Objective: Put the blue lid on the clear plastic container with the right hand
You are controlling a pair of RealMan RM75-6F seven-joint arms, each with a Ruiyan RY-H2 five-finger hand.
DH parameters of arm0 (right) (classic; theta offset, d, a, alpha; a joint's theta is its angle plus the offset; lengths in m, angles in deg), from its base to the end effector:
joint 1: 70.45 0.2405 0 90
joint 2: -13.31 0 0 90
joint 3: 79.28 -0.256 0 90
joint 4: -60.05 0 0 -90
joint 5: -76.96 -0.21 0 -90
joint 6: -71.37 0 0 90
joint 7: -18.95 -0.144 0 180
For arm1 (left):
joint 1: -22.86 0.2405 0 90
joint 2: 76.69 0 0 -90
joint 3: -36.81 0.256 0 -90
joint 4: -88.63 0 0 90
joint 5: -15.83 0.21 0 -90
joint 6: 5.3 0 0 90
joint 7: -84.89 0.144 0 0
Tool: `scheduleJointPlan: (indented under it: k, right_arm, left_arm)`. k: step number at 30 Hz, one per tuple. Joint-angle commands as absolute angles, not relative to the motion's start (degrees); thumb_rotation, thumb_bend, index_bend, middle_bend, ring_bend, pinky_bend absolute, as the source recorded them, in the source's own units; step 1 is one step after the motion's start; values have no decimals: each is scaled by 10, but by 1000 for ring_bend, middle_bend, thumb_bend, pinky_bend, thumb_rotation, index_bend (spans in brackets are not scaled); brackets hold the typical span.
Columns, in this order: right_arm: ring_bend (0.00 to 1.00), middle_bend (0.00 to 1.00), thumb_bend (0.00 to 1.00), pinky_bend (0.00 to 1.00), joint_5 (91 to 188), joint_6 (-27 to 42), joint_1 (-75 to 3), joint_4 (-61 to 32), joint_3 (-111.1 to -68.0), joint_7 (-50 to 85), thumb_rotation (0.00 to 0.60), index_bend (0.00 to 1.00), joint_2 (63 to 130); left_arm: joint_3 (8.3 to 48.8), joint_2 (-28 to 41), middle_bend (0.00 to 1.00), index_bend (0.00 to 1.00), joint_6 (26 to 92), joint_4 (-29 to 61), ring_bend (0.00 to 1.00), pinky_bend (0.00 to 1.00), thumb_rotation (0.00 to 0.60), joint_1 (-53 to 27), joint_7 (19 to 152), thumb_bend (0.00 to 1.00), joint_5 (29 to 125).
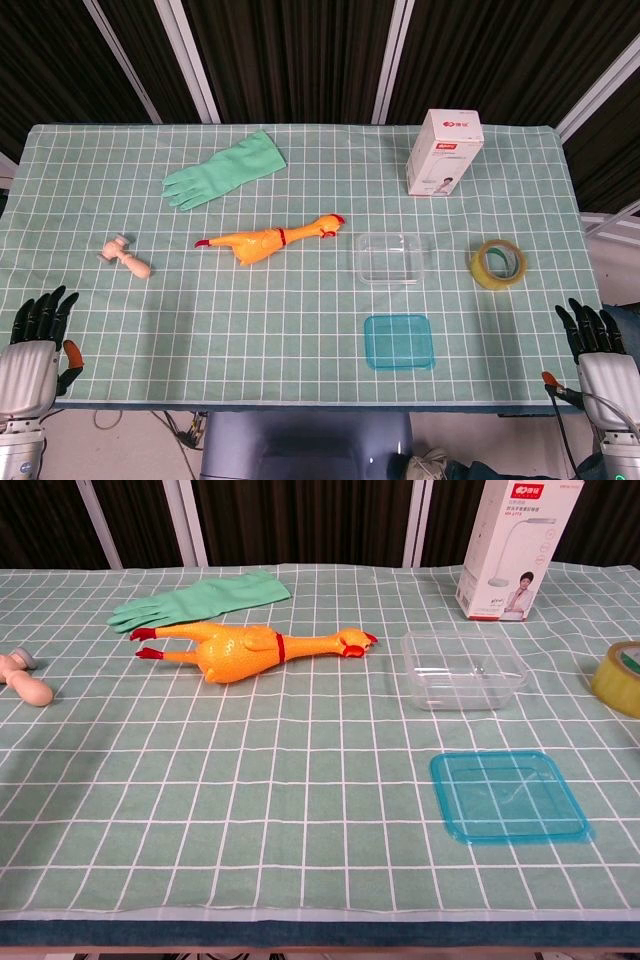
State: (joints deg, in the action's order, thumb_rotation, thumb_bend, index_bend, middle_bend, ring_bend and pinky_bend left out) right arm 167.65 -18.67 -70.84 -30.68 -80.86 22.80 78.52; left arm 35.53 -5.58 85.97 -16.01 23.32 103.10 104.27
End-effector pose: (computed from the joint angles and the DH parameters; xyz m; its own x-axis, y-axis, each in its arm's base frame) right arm -0.3157 -0.1476 0.1591 0.4681 0.0259 0.8833 -0.8835 -0.0044 0.4683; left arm -0.2616 0.1463 0.1205 0.3826 -0.0318 0.9234 0.9236 0.0416 -0.3812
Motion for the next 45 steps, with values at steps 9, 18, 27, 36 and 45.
scheduleJointPlan:
  k: [9,18,27,36,45]
  right_arm:
    - [0,0,230,0,1675,-194,-711,-310,-811,227,600,30,786]
    - [0,0,230,0,1671,-191,-713,-316,-810,228,600,30,784]
    - [0,0,135,0,1628,-100,-689,-433,-794,309,600,18,700]
    - [0,0,118,0,1501,31,-600,-613,-829,459,600,17,630]
    - [0,0,118,0,1331,76,-504,-632,-849,600,600,0,729]
  left_arm:
    - [355,-56,0,93,862,-160,0,0,600,234,1030,796,1046]
    - [355,-56,0,93,863,-160,0,0,600,234,1029,796,1047]
    - [348,-56,0,93,855,-165,0,0,600,231,1027,796,1028]
    - [346,-53,0,93,851,-162,0,0,600,229,1030,796,1020]
    - [341,-57,0,93,845,-165,0,0,600,227,1022,796,1003]
